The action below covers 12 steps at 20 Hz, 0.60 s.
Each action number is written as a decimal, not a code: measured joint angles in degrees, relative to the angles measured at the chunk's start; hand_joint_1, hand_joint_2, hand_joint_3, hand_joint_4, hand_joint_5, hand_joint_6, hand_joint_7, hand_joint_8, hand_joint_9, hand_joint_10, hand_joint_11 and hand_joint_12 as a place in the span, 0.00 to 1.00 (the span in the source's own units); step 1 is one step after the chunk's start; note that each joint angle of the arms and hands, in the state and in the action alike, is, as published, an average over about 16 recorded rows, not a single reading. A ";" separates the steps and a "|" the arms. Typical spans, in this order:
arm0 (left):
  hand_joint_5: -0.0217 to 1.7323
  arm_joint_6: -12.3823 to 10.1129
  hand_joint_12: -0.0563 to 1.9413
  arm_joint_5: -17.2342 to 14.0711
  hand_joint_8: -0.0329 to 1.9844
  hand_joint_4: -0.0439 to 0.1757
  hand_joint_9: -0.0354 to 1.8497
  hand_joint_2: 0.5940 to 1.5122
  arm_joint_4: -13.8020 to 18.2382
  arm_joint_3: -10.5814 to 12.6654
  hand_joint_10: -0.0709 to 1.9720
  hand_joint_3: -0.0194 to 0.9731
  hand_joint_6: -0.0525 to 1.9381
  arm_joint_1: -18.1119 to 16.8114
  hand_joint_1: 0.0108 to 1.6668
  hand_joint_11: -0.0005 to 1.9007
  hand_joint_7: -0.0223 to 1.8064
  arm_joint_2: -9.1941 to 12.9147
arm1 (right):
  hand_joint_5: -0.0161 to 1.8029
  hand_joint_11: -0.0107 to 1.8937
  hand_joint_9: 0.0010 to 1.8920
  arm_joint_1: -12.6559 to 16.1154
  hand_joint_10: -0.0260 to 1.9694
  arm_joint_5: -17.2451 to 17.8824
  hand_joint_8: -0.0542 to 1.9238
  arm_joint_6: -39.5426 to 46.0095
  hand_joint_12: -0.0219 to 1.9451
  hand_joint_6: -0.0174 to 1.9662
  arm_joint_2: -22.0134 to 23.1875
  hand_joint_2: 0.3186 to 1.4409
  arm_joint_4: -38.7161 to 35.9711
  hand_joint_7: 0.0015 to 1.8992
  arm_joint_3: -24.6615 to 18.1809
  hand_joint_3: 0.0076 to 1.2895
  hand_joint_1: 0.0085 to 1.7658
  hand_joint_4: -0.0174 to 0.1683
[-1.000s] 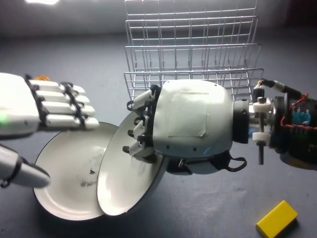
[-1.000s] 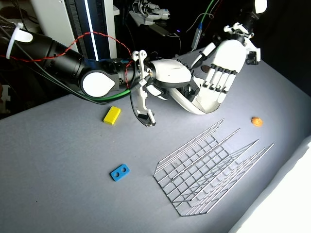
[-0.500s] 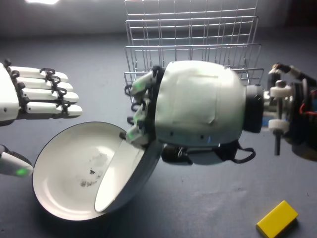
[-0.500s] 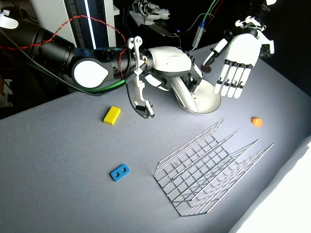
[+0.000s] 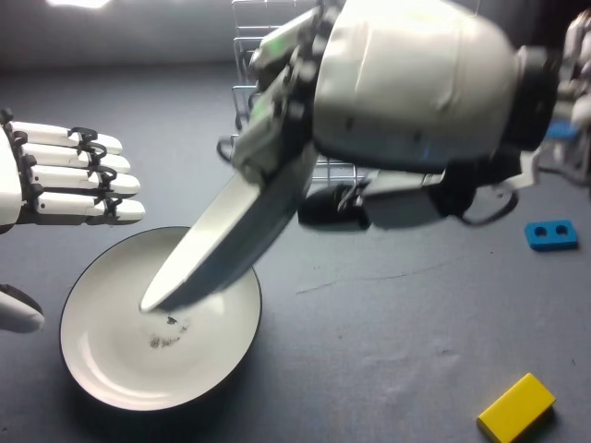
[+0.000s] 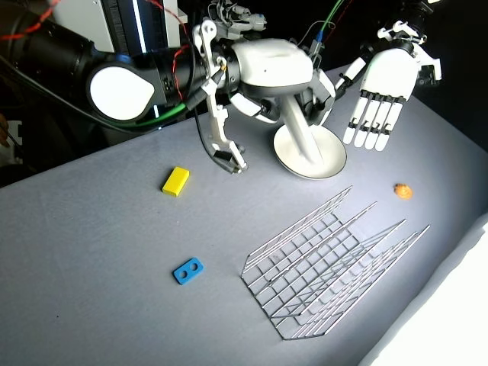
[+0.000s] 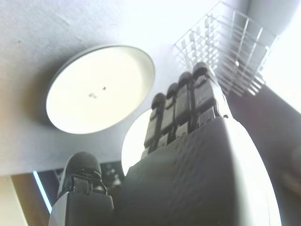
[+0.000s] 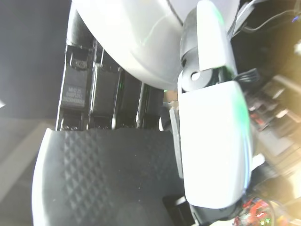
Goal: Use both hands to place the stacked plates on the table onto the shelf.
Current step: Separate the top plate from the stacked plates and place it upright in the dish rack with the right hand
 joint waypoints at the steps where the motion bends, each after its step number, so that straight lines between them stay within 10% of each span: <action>1: 0.04 -0.01 0.03 -0.47 0.02 0.21 0.03 0.64 0.44 0.11 0.04 0.01 0.03 -0.07 0.01 0.01 0.03 0.01 | 0.53 0.38 0.63 1.07 0.02 -0.45 0.45 2.13 0.53 0.52 0.42 0.60 -0.03 0.57 0.20 0.00 0.67 0.19; 12: 0.04 -0.01 0.03 -4.61 0.01 0.21 0.03 0.64 3.67 0.45 0.04 0.01 0.03 -1.56 0.01 0.01 0.03 0.09 | 0.52 0.39 0.64 11.10 0.02 -9.23 0.47 24.49 0.53 0.52 1.96 0.61 -0.08 0.56 6.59 0.00 0.67 0.17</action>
